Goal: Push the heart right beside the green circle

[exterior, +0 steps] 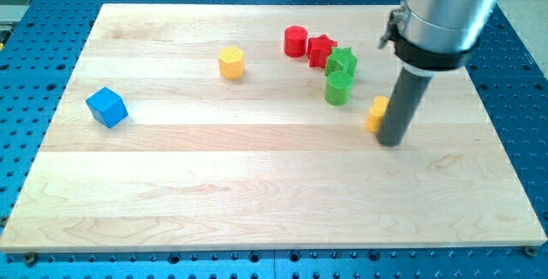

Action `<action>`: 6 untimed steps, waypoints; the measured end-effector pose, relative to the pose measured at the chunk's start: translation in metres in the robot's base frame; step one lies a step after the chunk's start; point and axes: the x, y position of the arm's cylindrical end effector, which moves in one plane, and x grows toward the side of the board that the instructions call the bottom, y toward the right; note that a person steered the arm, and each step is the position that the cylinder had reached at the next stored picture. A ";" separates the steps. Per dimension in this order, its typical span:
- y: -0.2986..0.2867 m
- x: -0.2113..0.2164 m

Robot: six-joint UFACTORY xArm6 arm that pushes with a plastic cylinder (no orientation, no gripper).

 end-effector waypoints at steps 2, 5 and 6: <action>-0.040 -0.019; -0.016 -0.046; 0.022 -0.058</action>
